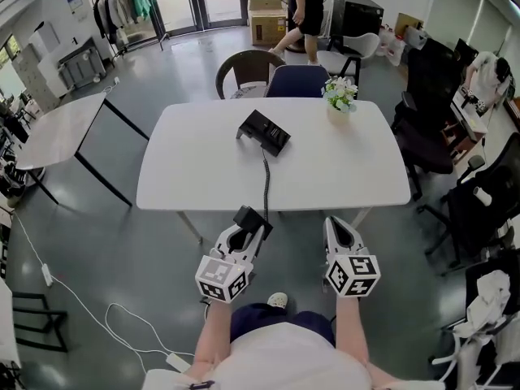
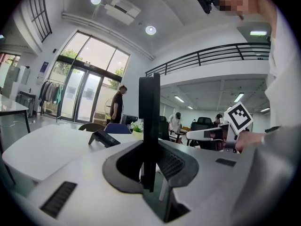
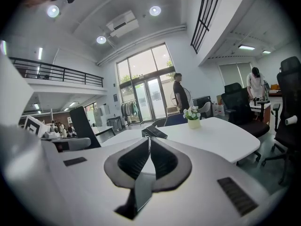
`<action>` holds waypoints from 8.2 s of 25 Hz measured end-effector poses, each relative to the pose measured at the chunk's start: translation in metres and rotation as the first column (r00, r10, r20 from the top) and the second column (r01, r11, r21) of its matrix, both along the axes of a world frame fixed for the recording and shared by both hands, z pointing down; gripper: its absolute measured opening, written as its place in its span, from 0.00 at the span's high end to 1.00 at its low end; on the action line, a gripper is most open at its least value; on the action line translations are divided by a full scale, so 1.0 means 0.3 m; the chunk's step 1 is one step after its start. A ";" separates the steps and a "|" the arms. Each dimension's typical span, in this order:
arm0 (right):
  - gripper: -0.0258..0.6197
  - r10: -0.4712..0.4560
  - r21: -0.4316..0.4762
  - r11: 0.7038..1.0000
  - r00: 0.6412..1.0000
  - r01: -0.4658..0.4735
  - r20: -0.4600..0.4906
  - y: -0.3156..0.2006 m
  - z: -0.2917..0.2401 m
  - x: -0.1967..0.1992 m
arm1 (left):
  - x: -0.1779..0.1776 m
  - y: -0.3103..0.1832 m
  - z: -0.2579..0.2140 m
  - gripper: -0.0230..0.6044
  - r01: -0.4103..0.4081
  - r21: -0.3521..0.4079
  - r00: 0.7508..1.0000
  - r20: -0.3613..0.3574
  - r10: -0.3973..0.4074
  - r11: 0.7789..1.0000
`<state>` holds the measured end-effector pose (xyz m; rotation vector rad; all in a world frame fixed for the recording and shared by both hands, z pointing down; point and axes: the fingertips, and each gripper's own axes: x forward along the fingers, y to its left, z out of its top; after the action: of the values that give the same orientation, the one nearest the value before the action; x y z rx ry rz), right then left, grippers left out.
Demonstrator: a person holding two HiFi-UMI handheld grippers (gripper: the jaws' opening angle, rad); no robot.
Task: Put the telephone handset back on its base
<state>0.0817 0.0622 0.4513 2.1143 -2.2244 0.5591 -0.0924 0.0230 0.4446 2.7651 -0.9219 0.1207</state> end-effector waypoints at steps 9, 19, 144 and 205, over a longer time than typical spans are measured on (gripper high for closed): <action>0.90 0.014 -0.043 0.999 1.000 -0.013 0.008 0.011 0.047 -0.008 | -0.005 0.014 0.055 0.83 -0.015 -0.057 1.000 -0.012 0.014 0.998; 0.90 -0.011 -0.066 0.998 0.999 0.014 0.049 -0.021 0.082 -0.031 | -0.020 -0.002 0.096 0.83 0.007 -0.095 1.000 -0.016 -0.008 0.995; 0.90 -0.220 -0.250 0.934 0.963 0.254 0.156 -0.998 0.366 0.213 | 0.344 -1.182 0.532 0.82 0.078 -0.645 0.984 -0.074 -0.163 0.760; 0.90 -0.238 -0.233 0.933 0.956 0.274 0.169 -0.988 0.373 0.224 | 0.227 -1.166 0.608 0.39 0.483 -0.620 0.853 0.174 -0.492 0.618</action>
<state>0.1489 -0.2343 0.5631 1.6770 -2.3017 0.9391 -0.0242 -0.3267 0.6269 1.8012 -1.3005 0.2694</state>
